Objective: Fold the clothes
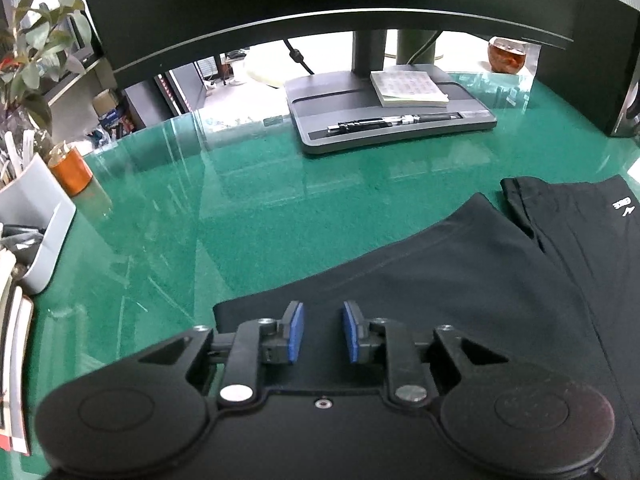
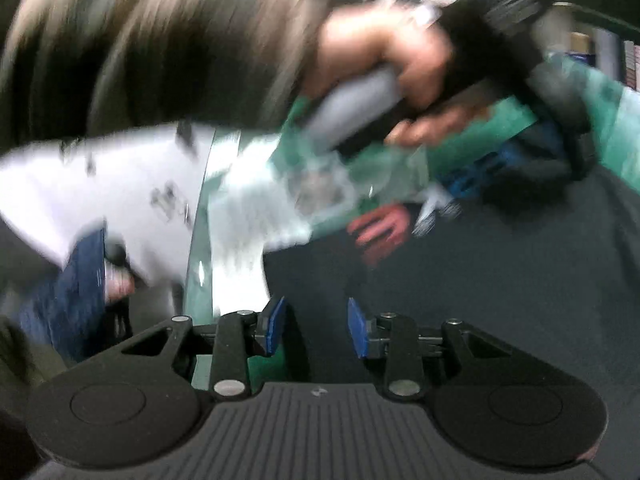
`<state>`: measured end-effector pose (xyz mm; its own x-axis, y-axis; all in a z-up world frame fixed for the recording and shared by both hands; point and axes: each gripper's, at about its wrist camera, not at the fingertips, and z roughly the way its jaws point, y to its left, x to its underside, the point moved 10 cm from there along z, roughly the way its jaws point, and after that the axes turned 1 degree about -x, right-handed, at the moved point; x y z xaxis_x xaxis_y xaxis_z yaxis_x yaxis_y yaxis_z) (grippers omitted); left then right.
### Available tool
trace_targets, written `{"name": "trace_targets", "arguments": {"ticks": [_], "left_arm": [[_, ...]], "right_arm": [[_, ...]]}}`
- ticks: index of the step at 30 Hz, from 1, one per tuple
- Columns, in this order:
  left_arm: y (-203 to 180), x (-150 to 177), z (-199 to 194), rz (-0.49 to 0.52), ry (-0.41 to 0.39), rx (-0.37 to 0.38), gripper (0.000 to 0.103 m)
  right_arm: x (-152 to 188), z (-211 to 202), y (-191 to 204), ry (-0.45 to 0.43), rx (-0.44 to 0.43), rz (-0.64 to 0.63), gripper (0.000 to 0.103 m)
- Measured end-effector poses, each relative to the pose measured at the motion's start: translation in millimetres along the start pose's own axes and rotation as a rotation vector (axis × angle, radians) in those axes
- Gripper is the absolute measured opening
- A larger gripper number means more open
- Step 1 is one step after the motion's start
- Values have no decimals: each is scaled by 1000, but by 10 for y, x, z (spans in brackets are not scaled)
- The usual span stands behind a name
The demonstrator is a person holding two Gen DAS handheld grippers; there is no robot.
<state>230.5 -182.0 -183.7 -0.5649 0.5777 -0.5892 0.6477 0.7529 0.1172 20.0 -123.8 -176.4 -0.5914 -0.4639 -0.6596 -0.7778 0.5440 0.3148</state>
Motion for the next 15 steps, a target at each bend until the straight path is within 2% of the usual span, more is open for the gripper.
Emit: {"name": "trace_targets", "arguments": {"ticks": [5,9,14,15], "left_arm": [[11,-24,21,0,-10,0,25],[15,-31,25,4,-16,-3,27],[45,-23,31,-16,-23,-18,34],[53,-20,32,-20,-26,-22,36]], "right_arm": [[-72,-131,11,-56,-29,48,36],[-169,-60,47,-86,-12,16,36],[-155,209,222,-24,-36,-66,37],[-134,219,262,-20,-43,-79,42]]}}
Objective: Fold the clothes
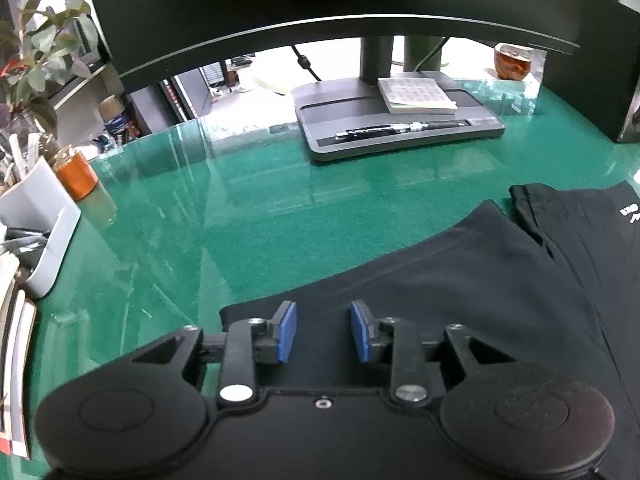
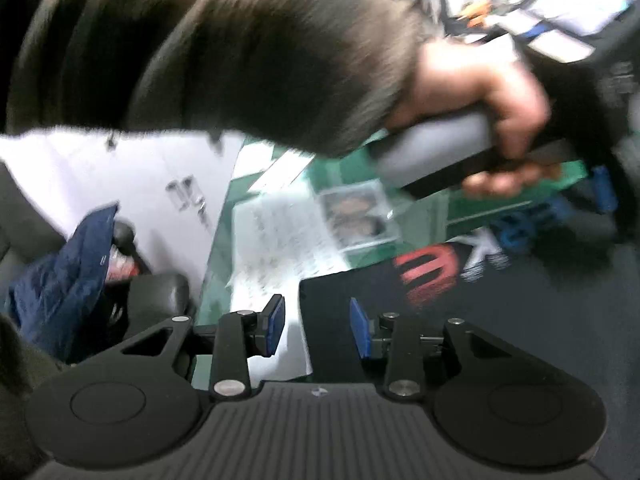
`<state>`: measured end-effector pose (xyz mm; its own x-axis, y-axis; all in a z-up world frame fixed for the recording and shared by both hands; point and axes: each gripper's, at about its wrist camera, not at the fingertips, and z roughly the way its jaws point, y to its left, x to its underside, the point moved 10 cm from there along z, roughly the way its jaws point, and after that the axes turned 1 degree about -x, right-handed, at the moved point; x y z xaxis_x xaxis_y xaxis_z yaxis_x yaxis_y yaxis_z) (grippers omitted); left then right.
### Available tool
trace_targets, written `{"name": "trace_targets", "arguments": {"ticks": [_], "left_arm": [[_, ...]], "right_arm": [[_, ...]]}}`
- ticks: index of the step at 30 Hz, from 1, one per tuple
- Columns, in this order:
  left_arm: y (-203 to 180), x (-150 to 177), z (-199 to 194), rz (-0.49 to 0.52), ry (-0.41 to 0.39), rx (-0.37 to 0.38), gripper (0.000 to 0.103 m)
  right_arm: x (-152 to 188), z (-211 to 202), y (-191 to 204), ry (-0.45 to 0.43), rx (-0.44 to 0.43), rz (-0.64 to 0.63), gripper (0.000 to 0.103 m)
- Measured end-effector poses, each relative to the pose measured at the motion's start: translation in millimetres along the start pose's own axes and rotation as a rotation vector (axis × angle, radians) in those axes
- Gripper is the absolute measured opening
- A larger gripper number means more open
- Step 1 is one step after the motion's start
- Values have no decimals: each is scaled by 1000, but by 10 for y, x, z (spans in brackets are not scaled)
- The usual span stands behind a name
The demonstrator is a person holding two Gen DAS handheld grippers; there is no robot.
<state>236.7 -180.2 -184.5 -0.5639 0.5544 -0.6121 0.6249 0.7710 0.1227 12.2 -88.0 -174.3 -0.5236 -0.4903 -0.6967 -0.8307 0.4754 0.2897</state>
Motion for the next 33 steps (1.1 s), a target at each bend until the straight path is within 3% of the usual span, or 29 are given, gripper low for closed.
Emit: {"name": "trace_targets", "arguments": {"ticks": [3,5,10,14,17,20,23,27,30,32,33], "left_arm": [[13,0,-18,5,0,-22,36],[-16,-33,-123,35,-33,-38,36],[-207,20,-441,47,-45,38,36],[-470,350,-802,61,-9,138,36],[-641,640,-1036,121,21,160,36],[-795,865,-1290,191,38,199,36],[-920,1066,-1465,273,67,237,36],[-978,1251,-1481,348,100,197,36],[-960,1347,-1401,351,111,142,36],[-966,1367,-1400,340,103,144,29],[-970,1377,-1412,341,105,148,17]], "right_arm": [[3,-82,19,-7,-9,21,43],[-7,-231,-80,-34,42,53,46],[280,-1006,-693,-90,330,282,49],[781,-1696,-953,-105,533,430,49],[1162,-2087,-998,-100,638,505,49],[1396,-2194,-796,-84,596,488,49],[1448,-2092,-572,-15,527,369,48],[1437,-1955,-423,40,461,283,46],[1468,-1820,-413,78,431,283,28],[1481,-1777,-423,94,426,282,21],[1468,-1779,-416,93,417,286,19]]}}
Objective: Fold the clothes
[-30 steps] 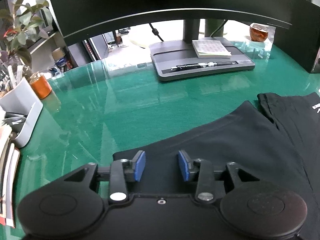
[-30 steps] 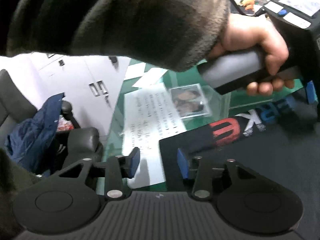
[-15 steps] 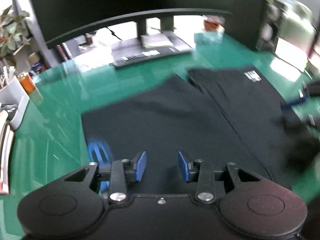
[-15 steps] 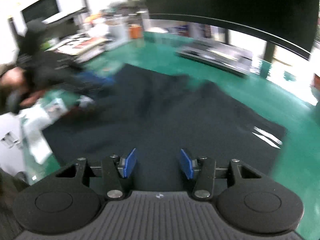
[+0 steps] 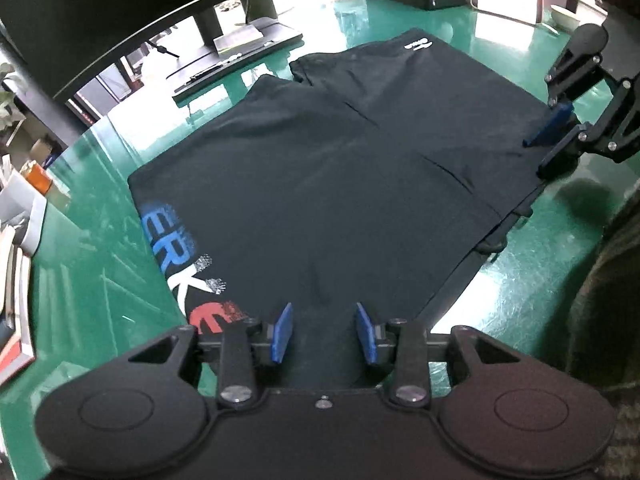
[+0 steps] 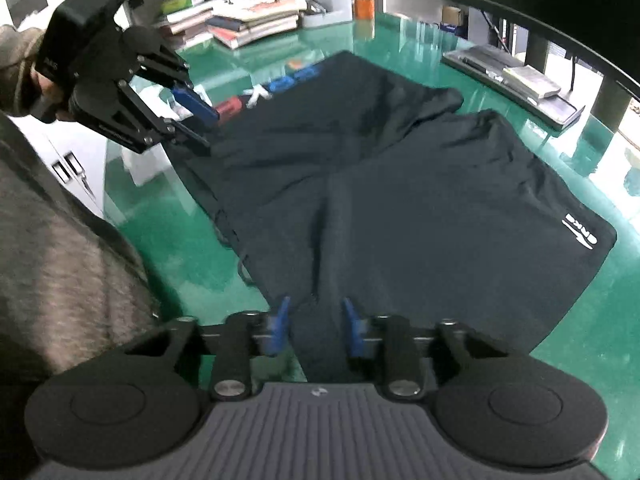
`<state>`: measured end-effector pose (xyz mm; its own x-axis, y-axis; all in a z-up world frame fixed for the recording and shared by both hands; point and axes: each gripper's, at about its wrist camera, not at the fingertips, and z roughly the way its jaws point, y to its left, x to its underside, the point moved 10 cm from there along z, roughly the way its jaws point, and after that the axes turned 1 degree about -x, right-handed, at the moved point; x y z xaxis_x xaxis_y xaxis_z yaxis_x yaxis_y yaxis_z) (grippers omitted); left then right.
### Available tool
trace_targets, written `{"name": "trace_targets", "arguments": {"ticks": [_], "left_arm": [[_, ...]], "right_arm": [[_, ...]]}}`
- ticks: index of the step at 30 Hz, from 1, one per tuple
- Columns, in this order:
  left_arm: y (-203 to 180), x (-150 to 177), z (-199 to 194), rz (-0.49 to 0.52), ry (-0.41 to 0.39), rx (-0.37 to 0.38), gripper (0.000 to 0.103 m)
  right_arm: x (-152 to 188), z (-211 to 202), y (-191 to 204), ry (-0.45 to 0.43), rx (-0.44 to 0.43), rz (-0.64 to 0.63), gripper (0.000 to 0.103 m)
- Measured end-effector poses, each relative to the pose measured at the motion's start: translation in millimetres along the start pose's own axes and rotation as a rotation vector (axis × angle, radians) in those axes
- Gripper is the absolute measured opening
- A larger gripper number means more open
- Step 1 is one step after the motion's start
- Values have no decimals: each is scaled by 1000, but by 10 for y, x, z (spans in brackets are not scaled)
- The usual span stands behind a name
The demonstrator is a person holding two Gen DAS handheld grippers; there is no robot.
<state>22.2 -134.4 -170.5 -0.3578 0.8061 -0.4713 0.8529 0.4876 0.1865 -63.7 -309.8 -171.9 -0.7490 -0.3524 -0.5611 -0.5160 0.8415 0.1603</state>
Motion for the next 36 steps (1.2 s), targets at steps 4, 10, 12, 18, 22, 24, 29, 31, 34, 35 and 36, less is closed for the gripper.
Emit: {"name": "trace_targets", "arguments": {"ticks": [4,10,12,18,22,24,29,31,34,35,36], "left_arm": [[11,121,-79,10,19,14,7],[194,21,-252,-96,-29,12,17],[216,-205,-264,-160,-83,9,18],[-435,-913,116,-86,-165,155,17],[-851,-1093,331,22,-148,255,16],[-961,-1076,426,64,-119,260,16],[-930,-995,516,26,-87,289,17],[-928,-979,510,17,-88,291,17],[-945,-962,471,17,-90,289,17],[-945,-960,434,14,-84,293,17],[-908,-984,404,0,-88,287,18]], "right_arm": [[-49,-148,28,-20,-61,43,9],[-79,-215,-252,-57,-58,198,24],[-180,-254,-489,-134,18,289,38],[-314,-72,-1305,-177,314,468,30],[-384,42,-1566,-184,397,485,27],[-420,85,-1657,-192,419,483,27],[-470,161,-1811,-196,470,443,27],[-466,137,-1884,-208,482,452,27],[-469,118,-1990,-214,520,470,27],[-472,107,-2007,-217,513,488,27],[-475,96,-2023,-221,506,506,27]]}}
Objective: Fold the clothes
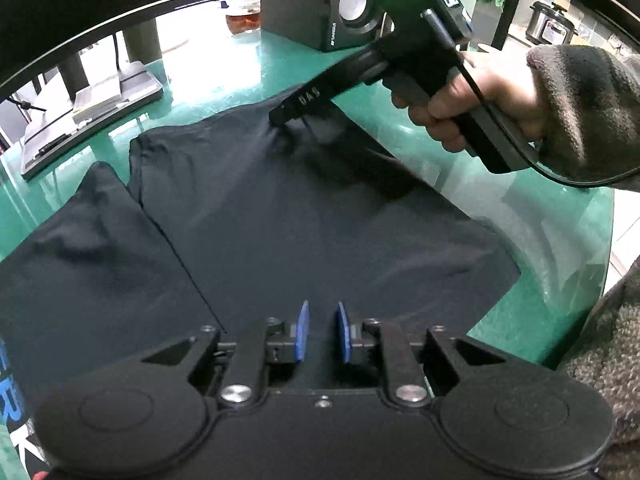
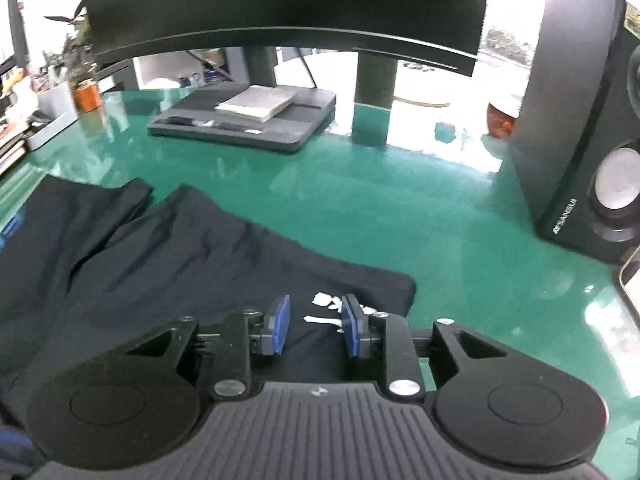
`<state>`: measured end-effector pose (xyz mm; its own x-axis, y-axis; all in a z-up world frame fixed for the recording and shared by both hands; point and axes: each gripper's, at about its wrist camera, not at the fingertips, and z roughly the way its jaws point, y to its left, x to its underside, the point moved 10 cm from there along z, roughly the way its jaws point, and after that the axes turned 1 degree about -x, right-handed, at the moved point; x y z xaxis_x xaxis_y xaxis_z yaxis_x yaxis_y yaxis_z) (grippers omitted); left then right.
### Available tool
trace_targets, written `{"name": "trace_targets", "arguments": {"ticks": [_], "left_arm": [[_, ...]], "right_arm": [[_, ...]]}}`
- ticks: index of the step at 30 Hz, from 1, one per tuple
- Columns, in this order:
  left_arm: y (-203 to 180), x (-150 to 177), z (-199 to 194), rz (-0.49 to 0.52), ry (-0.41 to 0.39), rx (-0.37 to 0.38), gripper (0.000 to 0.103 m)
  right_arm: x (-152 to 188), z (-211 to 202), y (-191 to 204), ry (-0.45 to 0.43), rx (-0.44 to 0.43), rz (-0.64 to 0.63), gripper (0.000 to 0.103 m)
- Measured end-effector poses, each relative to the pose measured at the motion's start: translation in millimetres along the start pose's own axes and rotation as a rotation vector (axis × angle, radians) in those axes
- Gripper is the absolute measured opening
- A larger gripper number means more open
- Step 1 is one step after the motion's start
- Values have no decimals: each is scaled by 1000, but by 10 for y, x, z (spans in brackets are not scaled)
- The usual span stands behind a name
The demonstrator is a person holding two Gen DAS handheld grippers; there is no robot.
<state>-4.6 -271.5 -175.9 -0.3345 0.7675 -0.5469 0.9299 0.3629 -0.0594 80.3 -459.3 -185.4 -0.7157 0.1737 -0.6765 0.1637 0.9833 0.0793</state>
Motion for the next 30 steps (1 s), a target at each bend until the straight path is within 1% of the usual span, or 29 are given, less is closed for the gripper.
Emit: {"name": "trace_targets", "arguments": {"ticks": [2,3,4,6,9,11,13,17,18,19,21,23,25,27,28,29,30], "left_arm": [[181,-126,-51,-57,-43,-51,26],[250,-180,-53,-78,-55,-71,33],[343,-243,-50,-103,-68,-100,35],[643,-448,-23,-163,-105,-198,35],[856,-708,76,-172,-137,-282,35],[909,-832,155,-168,-146,-298,35],[961,-934,328,-152,-135,-315,35],[1055,-933,538,-140,-95,-339,35],[1098,-920,589,-141,-82,-353,38],[1140,-906,612,-147,-80,-361,45],[1210,-888,620,-165,-87,-367,51],[1269,-887,591,-182,-86,-381,50],[1299,-912,445,-210,-132,-378,51],[1356,-882,250,-244,-175,-394,51],[1427,-814,157,-266,-182,-431,51],[1535,-705,35,-297,-189,-485,51],[1650,-575,-59,-335,-180,-529,51]], "right_arm": [[-23,-34,-2,-10,-22,32,27],[-37,-77,-3,-29,-24,46,27],[-39,-101,-18,-39,-8,55,27],[-20,-107,-68,-36,31,78,28],[50,-65,-163,-16,62,145,28],[59,-66,-168,-22,59,156,29],[60,-63,-159,-20,58,157,30],[58,-48,-156,-20,67,140,31],[59,-48,-161,-23,70,138,31],[58,-47,-162,-25,72,137,31],[60,-39,-140,-26,83,111,33],[48,-25,-112,-20,96,94,35],[23,-40,-76,-9,104,109,35],[-41,-129,90,-45,19,114,35],[-65,-159,171,-58,-12,99,35],[-82,-177,278,-66,-38,73,35],[-95,-187,397,-71,-61,41,35]]}}
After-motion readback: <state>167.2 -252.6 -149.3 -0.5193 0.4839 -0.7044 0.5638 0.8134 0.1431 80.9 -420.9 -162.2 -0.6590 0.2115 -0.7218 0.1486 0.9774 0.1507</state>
